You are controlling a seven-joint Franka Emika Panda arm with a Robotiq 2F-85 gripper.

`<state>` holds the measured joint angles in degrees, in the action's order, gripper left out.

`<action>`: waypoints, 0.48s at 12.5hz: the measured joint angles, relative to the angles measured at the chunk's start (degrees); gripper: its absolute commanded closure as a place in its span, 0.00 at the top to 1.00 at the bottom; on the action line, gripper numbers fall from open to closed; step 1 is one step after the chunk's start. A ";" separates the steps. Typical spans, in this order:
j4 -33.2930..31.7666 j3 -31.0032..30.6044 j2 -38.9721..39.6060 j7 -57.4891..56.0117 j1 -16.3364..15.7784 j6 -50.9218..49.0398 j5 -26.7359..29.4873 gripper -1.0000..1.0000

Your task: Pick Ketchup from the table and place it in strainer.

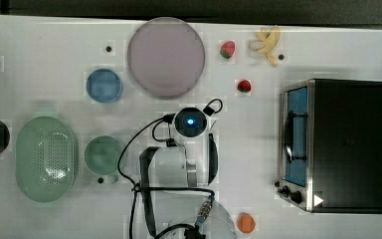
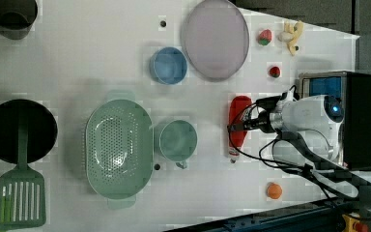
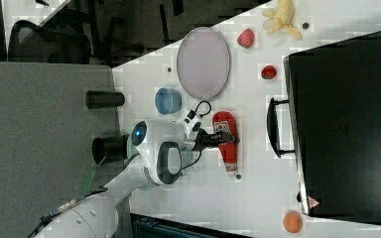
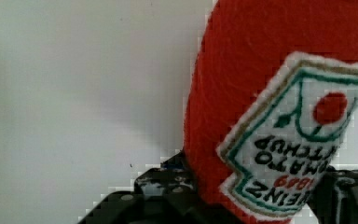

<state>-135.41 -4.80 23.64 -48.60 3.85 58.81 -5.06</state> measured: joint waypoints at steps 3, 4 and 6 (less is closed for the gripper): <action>-1.01 -0.42 -6.97 -0.03 0.34 -3.39 0.11 0.63; -0.90 -0.63 -11.09 0.00 0.34 -7.47 0.01 0.63; 0.56 -1.11 -19.82 0.00 0.41 -15.67 -0.02 0.63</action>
<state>-134.85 -5.90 3.82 -48.60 4.25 43.14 -5.08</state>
